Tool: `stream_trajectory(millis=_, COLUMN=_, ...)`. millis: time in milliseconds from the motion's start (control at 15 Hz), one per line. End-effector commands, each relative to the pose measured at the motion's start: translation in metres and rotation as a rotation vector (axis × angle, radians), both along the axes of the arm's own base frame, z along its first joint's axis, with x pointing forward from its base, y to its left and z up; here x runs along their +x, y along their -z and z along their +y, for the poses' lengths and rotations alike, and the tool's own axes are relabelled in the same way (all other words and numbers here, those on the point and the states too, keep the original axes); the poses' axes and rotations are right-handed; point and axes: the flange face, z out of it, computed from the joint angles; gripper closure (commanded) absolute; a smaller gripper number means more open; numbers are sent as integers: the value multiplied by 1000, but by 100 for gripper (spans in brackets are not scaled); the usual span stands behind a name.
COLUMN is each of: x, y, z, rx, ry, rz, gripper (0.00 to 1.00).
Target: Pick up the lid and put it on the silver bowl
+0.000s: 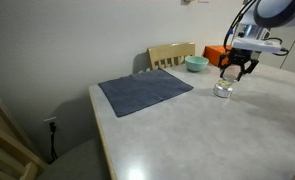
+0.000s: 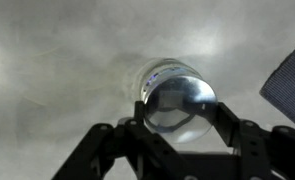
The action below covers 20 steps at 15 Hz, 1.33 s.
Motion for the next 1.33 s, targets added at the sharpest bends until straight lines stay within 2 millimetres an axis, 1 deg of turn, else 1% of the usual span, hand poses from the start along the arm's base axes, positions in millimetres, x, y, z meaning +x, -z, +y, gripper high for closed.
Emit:
stream_trajectory(millis=0, x=2, y=2, z=-2, rx=-1, ry=3, rz=7, gripper=56)
stream_trajectory(millis=333, x=7, y=8, z=-4, rx=0, ry=3, rz=14, gripper=56)
stream_trajectory(millis=600, x=12, y=18, z=-9, rx=-5, ry=10, rz=28, gripper=56)
stream_trajectory(millis=933, x=19, y=27, z=-9, rx=-9, ry=7, rz=32, gripper=56)
stream_trajectory(millis=1267, x=21, y=23, z=-3, rx=-16, ry=-7, rz=12, gripper=56)
